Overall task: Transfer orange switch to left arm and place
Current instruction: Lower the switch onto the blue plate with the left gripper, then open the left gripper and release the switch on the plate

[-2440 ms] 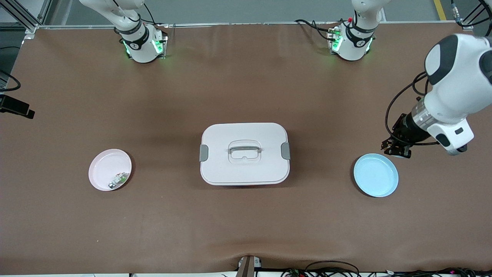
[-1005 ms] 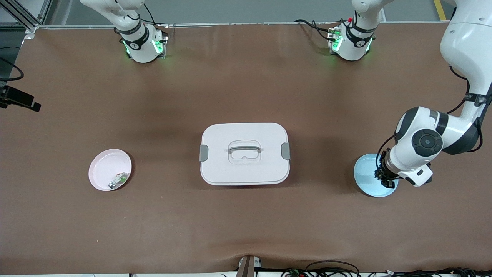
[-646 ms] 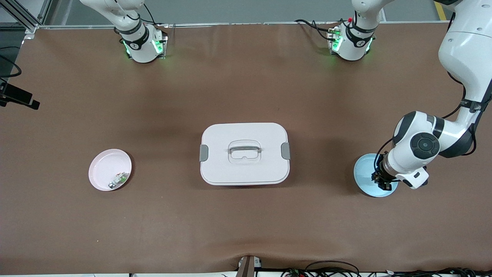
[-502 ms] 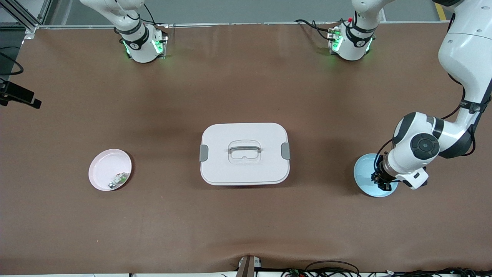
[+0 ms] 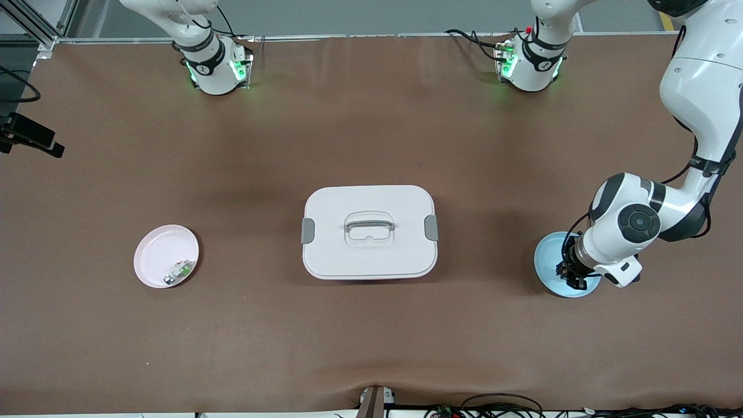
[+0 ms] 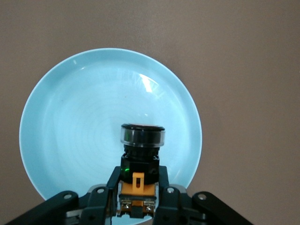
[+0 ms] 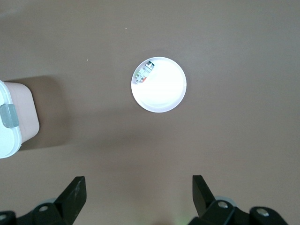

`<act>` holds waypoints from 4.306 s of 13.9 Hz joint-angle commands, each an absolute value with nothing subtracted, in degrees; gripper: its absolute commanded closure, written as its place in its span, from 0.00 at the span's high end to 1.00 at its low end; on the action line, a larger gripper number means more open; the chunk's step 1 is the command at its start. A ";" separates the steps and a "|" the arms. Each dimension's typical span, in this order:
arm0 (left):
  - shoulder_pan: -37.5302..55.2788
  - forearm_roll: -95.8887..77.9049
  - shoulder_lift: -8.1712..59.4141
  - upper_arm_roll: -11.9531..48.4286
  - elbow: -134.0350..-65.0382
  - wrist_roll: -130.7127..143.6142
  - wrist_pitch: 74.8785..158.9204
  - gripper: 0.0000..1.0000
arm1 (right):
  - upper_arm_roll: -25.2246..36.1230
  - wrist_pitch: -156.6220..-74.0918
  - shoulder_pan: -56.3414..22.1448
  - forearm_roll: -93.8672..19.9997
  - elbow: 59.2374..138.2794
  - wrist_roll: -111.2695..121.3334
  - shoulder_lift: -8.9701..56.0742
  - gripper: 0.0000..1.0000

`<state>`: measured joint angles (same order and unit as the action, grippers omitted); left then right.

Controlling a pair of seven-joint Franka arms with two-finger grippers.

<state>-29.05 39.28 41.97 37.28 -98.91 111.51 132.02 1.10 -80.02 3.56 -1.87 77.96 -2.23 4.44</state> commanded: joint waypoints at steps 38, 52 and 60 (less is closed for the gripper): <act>-25.14 37.62 39.99 36.56 -88.17 112.59 125.95 1.00 | 1.05 -81.56 5.89 -0.35 79.37 -2.38 3.60 1.00; -6.65 15.27 24.19 10.10 -87.80 73.27 122.52 1.00 | 0.79 -82.00 5.71 0.79 79.37 -0.35 3.60 1.00; 4.40 0.18 13.11 -9.75 -96.67 36.00 122.43 1.00 | 0.79 -81.91 5.71 0.53 79.37 -0.44 3.60 1.00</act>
<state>3.32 1.91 17.73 -8.15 -91.72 44.42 122.25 1.35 -81.59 5.24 -0.11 78.71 -1.07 4.44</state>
